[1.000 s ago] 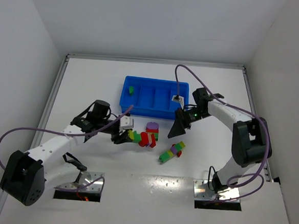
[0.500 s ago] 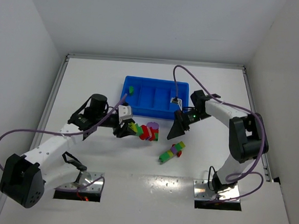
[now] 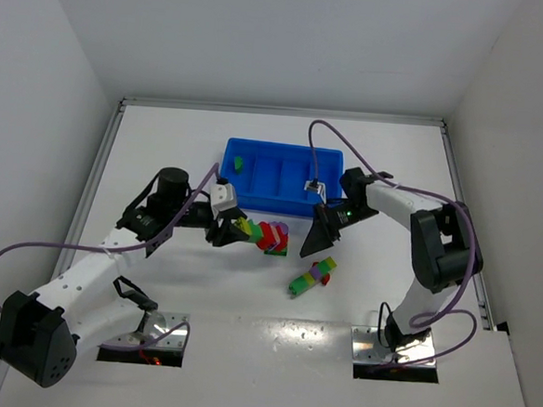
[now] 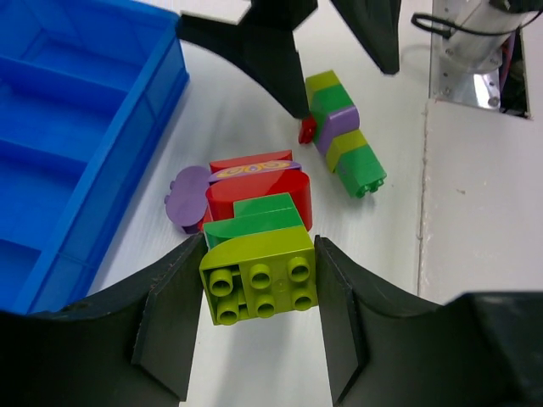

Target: Sort the legos into containers by color

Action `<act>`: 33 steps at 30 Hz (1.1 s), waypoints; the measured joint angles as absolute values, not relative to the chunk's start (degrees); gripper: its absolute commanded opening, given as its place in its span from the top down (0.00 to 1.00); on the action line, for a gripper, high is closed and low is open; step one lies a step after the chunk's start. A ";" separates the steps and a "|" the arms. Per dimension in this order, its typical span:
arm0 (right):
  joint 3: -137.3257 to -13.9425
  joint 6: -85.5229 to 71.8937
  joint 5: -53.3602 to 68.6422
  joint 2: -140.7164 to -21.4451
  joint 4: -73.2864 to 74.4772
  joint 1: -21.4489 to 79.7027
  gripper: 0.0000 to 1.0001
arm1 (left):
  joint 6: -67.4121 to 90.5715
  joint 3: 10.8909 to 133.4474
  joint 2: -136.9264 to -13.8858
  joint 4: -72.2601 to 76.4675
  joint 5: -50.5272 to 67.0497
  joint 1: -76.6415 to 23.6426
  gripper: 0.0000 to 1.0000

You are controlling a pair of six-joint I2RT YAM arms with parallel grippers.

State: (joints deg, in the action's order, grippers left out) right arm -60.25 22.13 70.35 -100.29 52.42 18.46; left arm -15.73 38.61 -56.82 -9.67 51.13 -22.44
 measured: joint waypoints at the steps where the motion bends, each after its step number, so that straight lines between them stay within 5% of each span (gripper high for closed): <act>1: -60.25 22.39 70.91 -100.86 52.73 18.63 0.05 | -15.18 38.85 -56.75 -9.37 51.20 -22.44 1.00; 18: -69.23 29.91 80.07 -113.38 63.75 19.29 0.05 | 0.56 40.16 -56.49 4.69 53.36 -22.44 1.00; 27: -71.07 30.96 82.61 -114.50 66.17 19.29 0.20 | 3.79 40.14 -56.49 8.23 53.69 -22.44 1.00; 33: -71.48 28.23 83.02 -114.54 64.93 19.29 0.20 | 4.25 39.86 -56.49 9.04 53.87 -22.44 1.00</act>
State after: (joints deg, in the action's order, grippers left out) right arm -71.48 28.23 83.02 -114.54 64.93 19.29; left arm 4.25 39.86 -56.49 9.04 53.87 -22.44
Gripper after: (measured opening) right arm 0.807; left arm 0.557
